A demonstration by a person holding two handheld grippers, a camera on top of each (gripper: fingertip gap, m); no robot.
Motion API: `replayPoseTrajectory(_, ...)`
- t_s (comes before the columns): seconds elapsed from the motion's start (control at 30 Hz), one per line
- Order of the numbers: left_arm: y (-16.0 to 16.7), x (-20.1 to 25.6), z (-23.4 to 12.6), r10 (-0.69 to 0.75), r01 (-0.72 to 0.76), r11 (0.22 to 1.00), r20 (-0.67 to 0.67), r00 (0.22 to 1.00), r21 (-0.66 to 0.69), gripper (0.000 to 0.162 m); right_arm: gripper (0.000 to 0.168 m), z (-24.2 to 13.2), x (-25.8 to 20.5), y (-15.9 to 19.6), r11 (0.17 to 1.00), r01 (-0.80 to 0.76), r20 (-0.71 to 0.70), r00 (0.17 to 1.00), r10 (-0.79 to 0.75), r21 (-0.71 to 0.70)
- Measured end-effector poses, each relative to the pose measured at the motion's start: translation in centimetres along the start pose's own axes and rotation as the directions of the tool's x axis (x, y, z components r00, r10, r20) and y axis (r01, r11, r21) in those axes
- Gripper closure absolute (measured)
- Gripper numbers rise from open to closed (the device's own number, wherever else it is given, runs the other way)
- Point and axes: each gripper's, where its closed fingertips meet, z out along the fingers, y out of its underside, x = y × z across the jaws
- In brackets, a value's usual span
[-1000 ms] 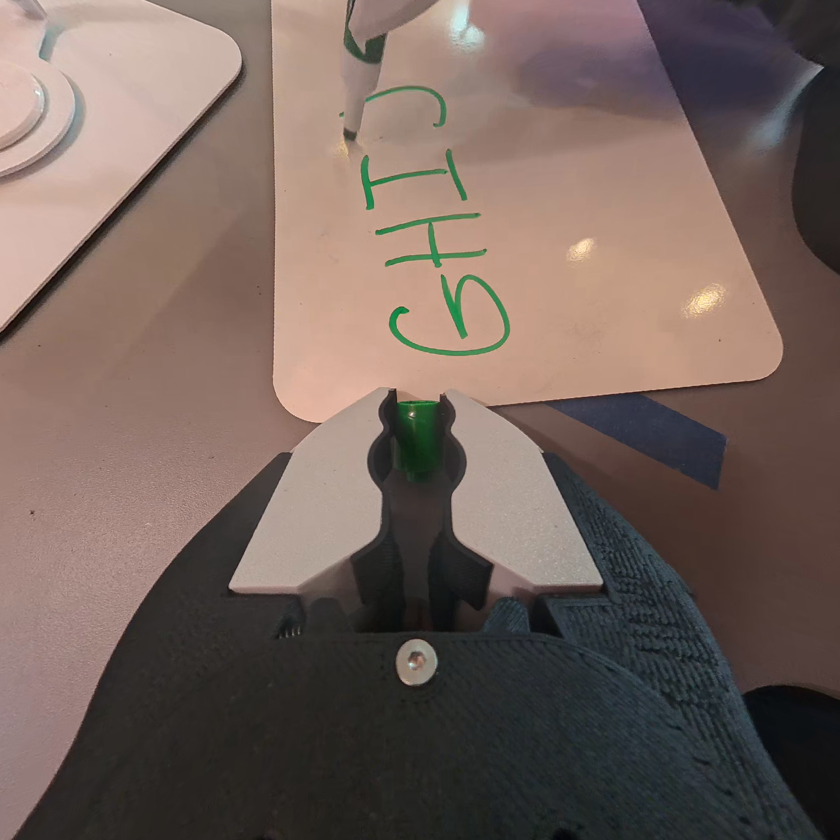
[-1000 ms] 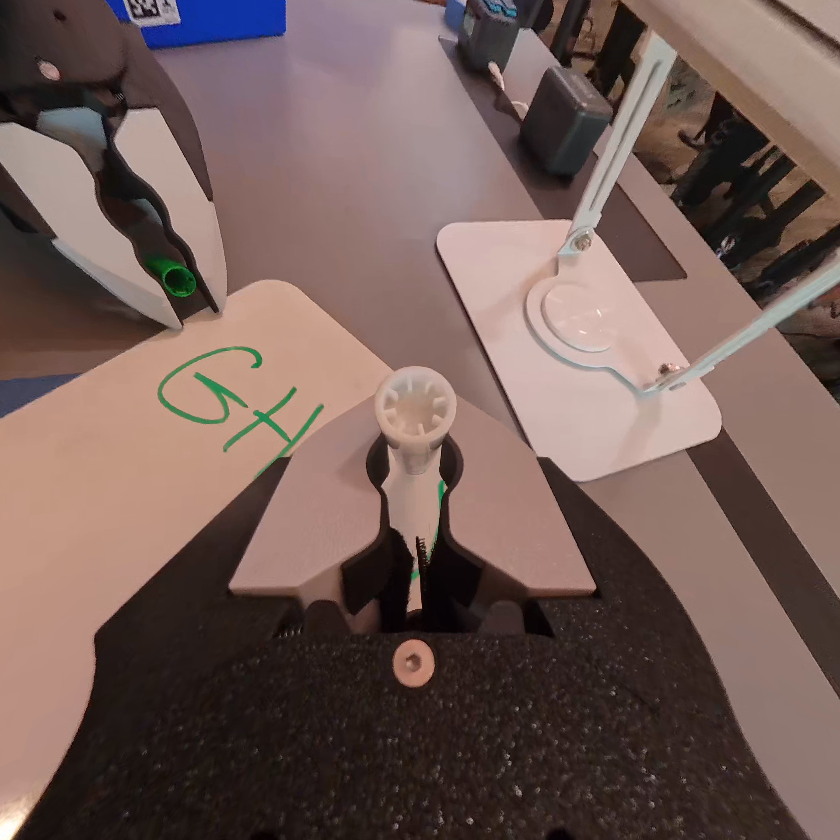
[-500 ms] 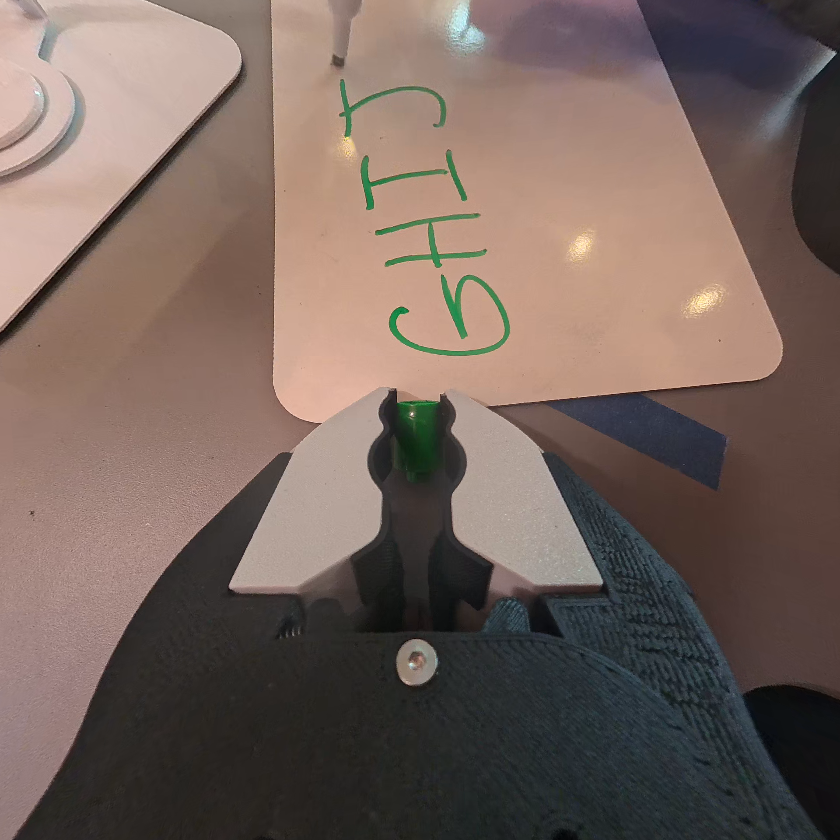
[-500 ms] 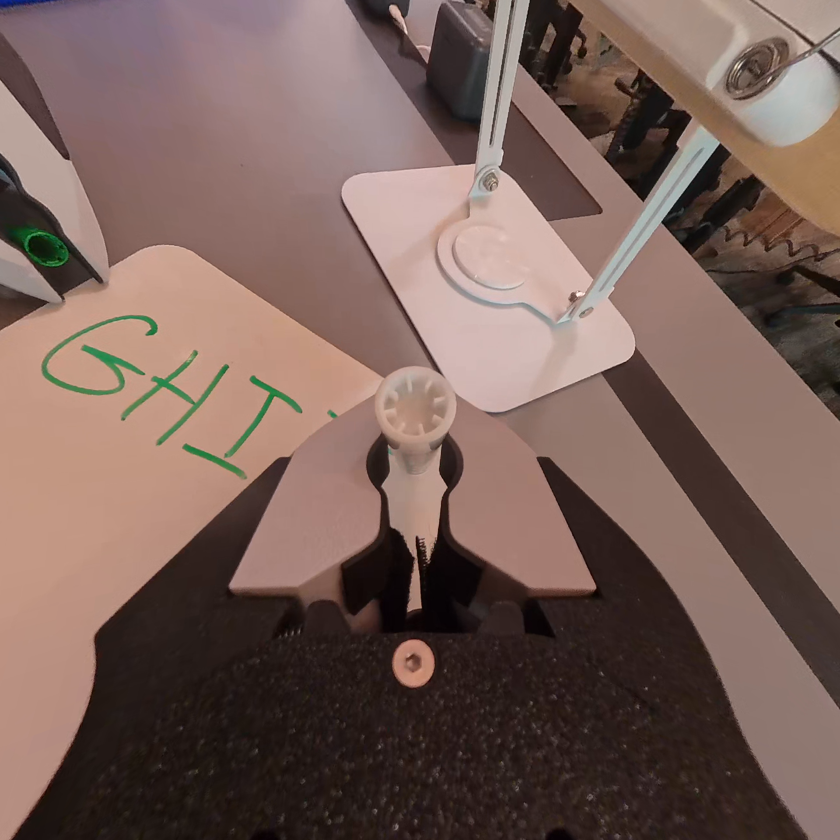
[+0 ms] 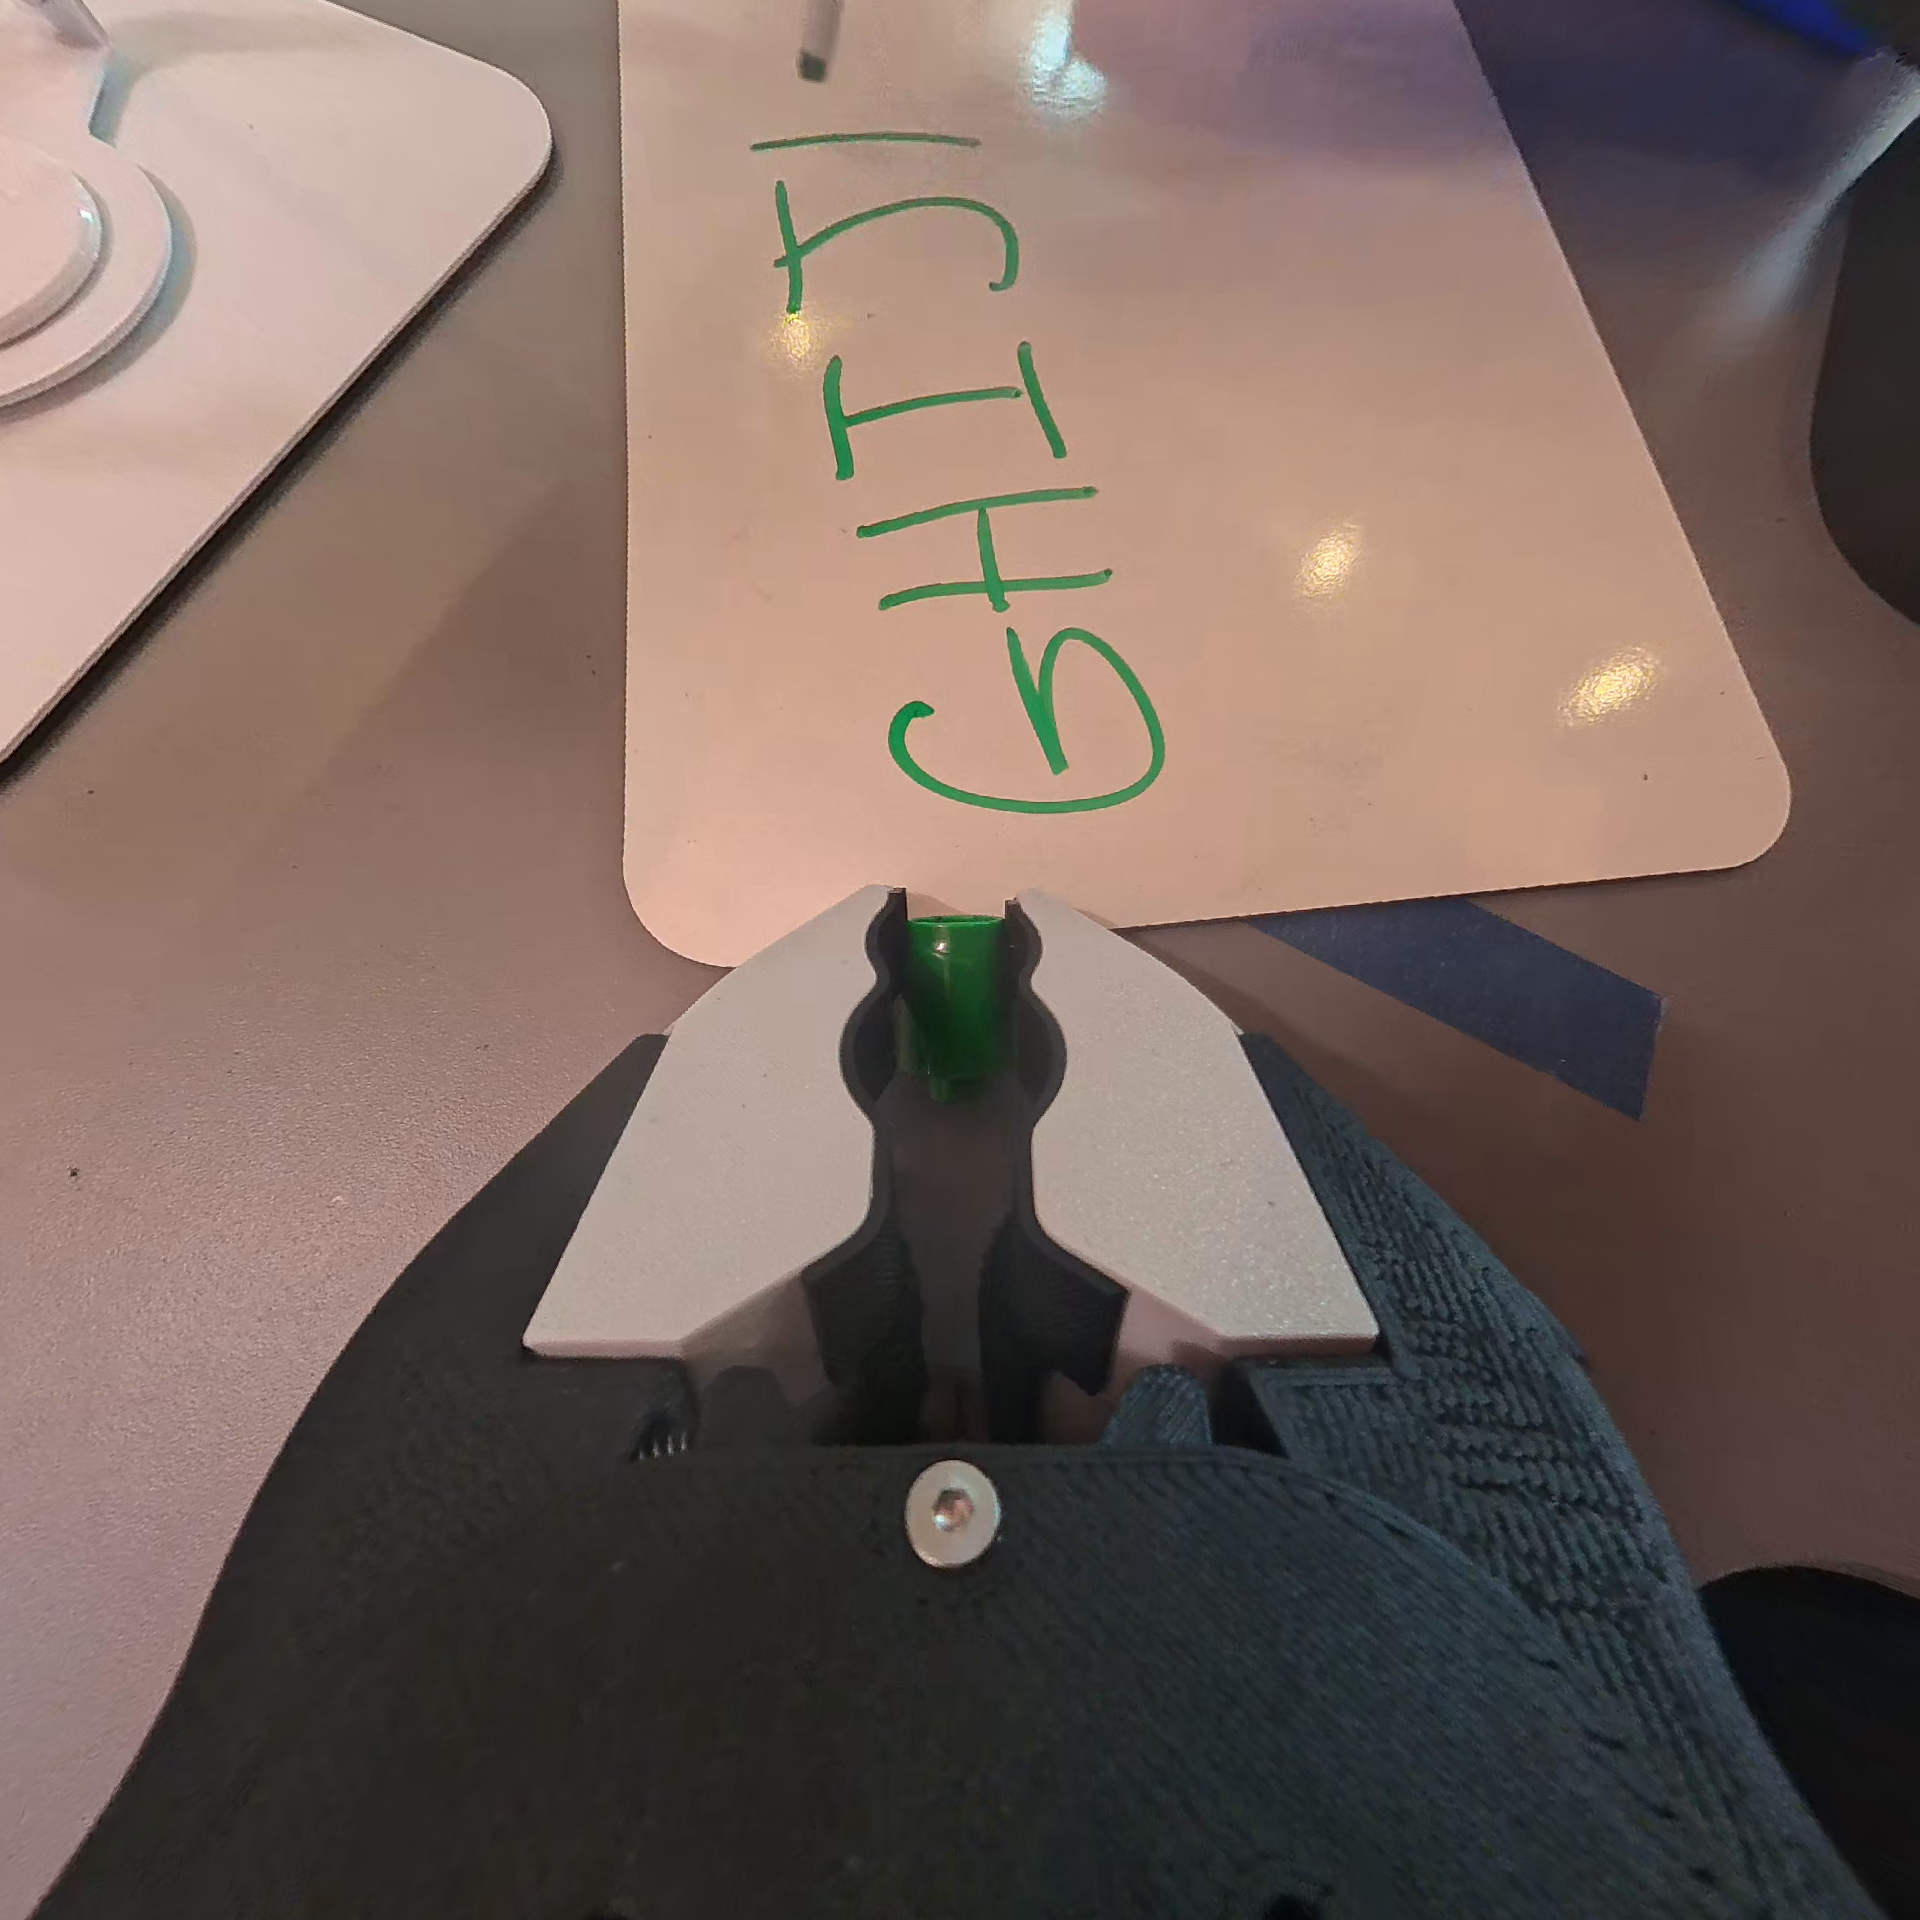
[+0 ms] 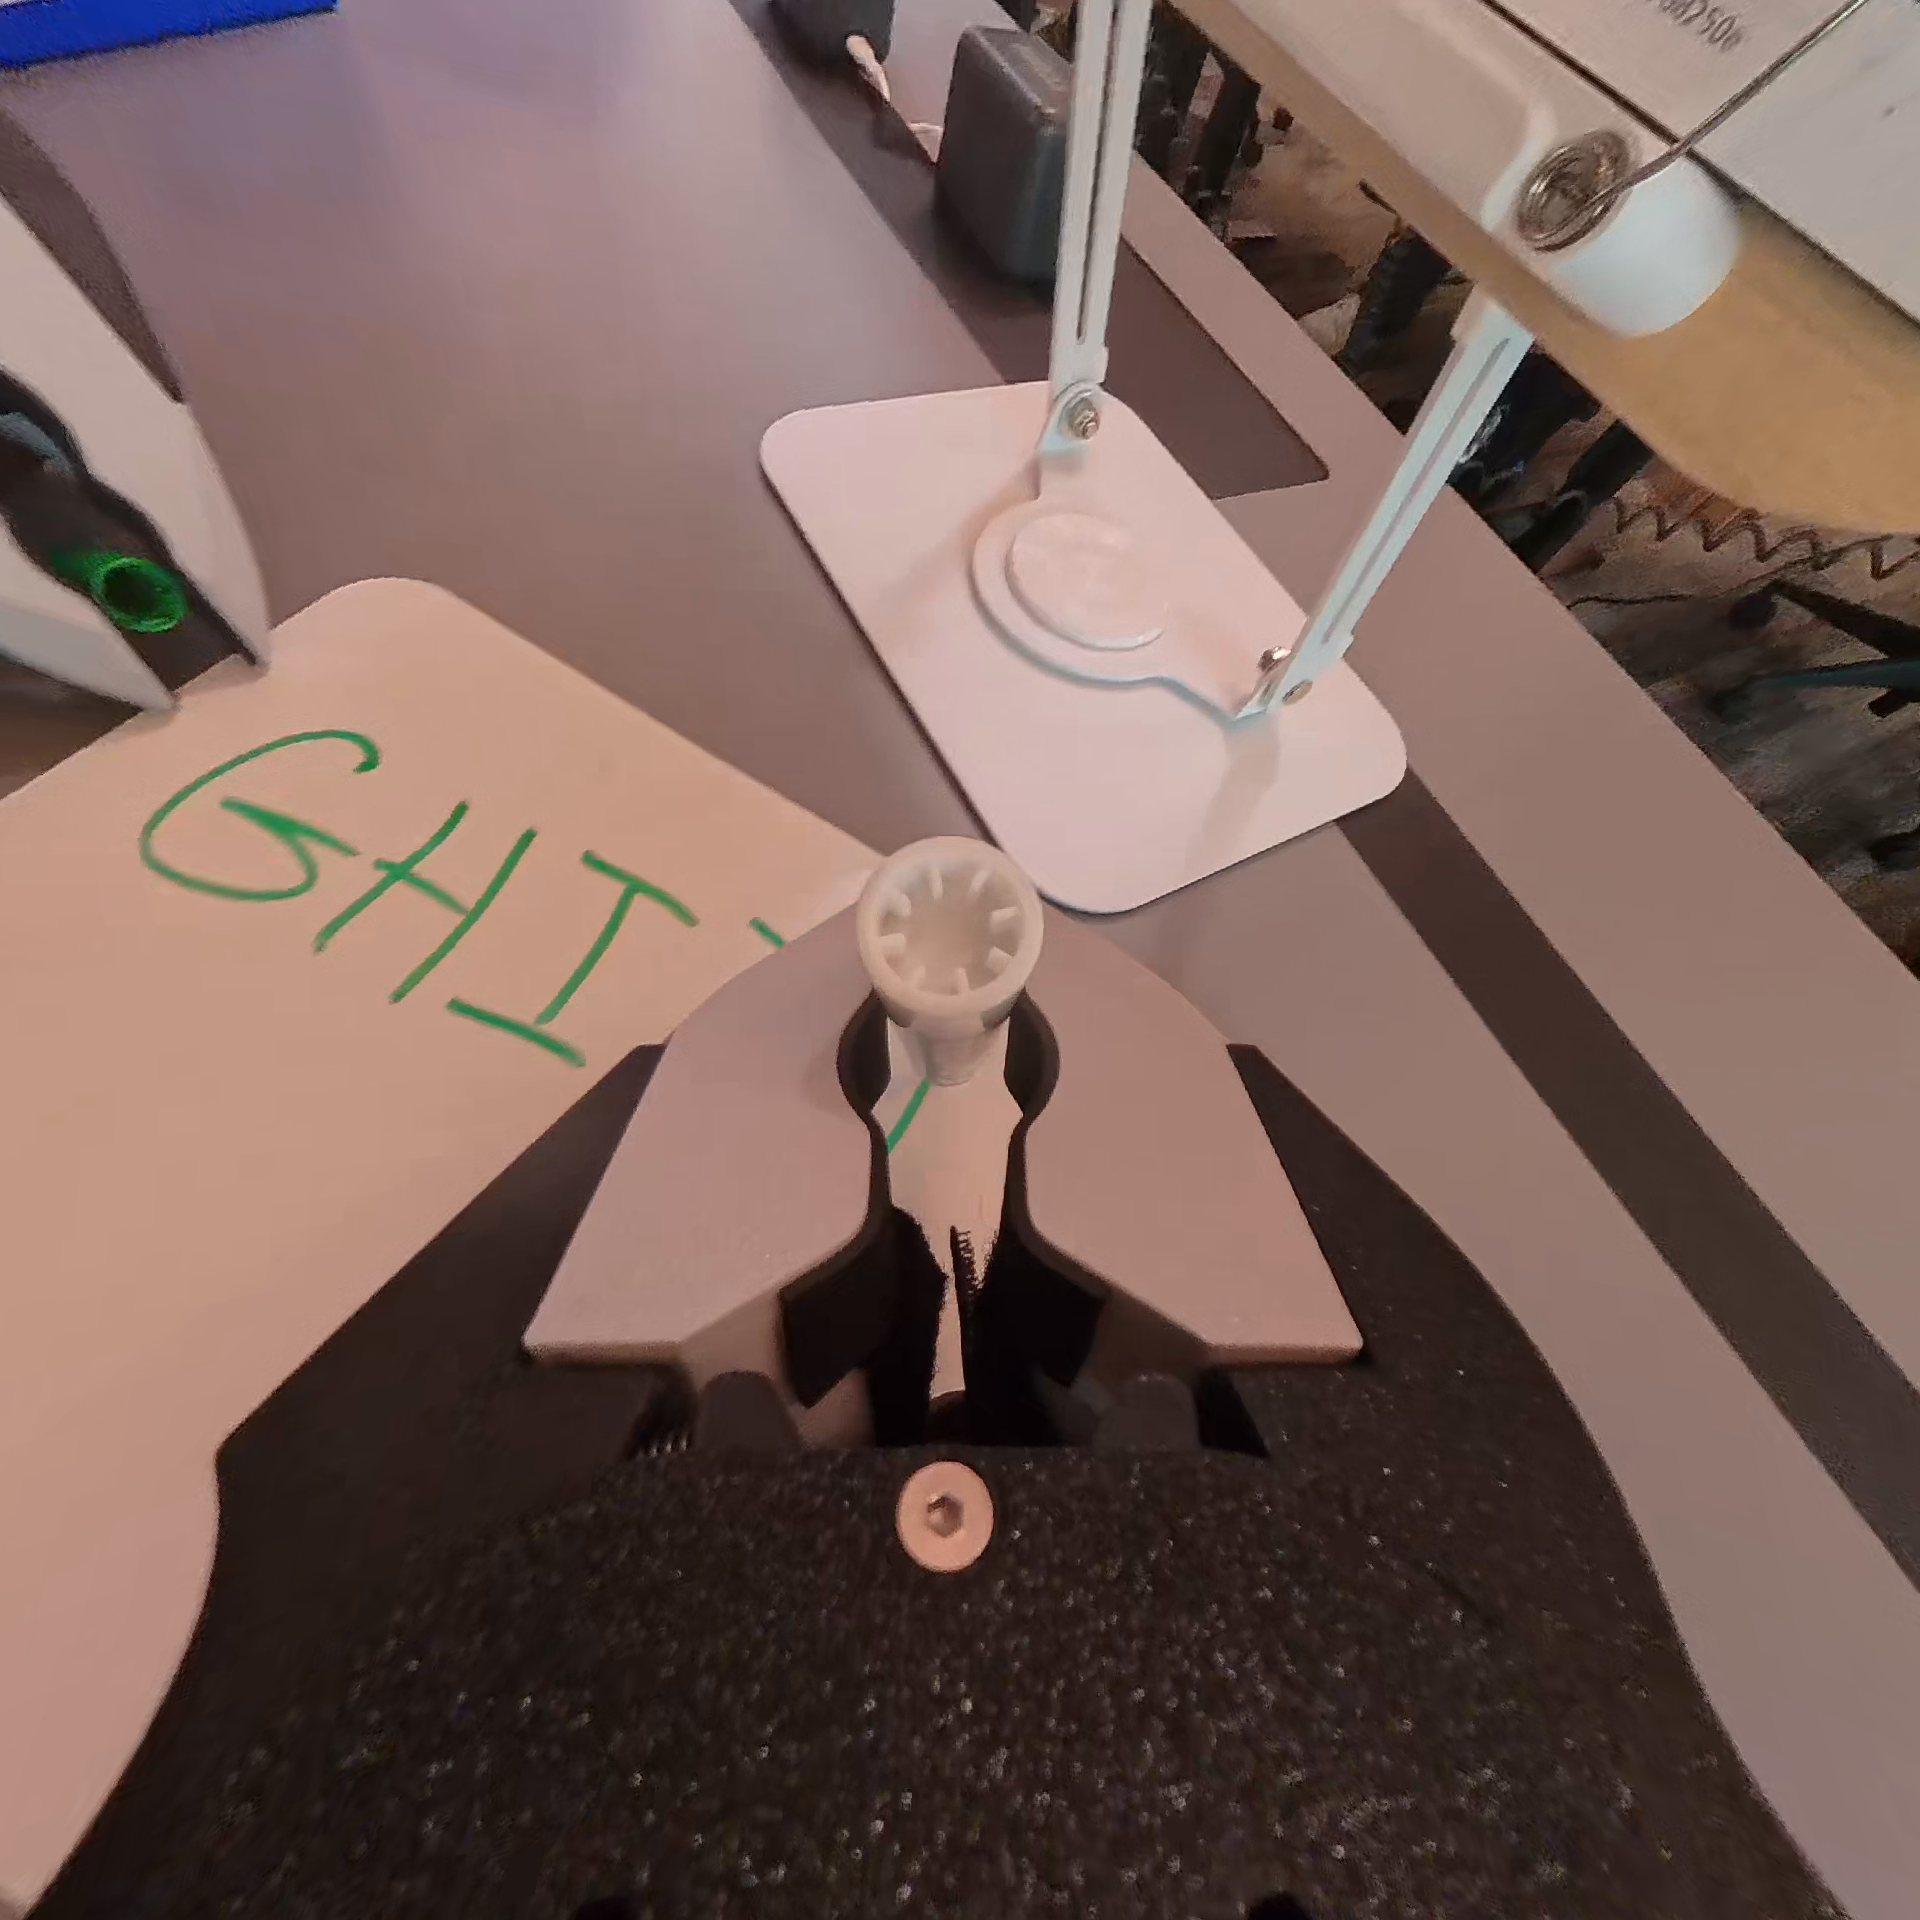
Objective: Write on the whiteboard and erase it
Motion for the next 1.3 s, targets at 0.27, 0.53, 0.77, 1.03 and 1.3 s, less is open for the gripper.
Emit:
replayPoseTrajectory(0.27,0.0,0.0,0.0,0.001,-0.001,1.0,-0.002,1.0,0.0,0.143,0.15,1.0,1.2,0.9,1.0,0.0,-0.026,1.0,0.0,-0.025)
replayPoseTrajectory(0.53,0.0,0.1,0.0,0.003,-0.003,1.0,-0.002,1.0,0.0,0.143,0.151,-1.2,-1.7,1.5,0.998,-0.019,0.022,1.0,0.021,-0.057)
replayPoseTrajectory(0.77,0.0,0.1,0.0,0.002,-0.002,1.0,-0.002,1.0,0.0,0.143,0.15,-0.9,0.3,1.9,0.997,-0.032,-0.045,0.999,0.029,-0.067)
replayPoseTrajectory(1.03,0.0,0.1,0.0,0.006,-0.006,1.0,-0.003,1.0,0.0,0.143,0.15,-2.6,0.7,3.1,0.99,-0.039,-0.076,0.997,0.029,-0.136)
replayPoseTrajectory(1.3,0.0,0.1,0.0,0.005,-0.005,1.0,-0.004,1.0,0.0,0.143,0.15,-0.2,3.4,0.9,0.998,-0.005,-0.108,0.994,-0.001,-0.061)
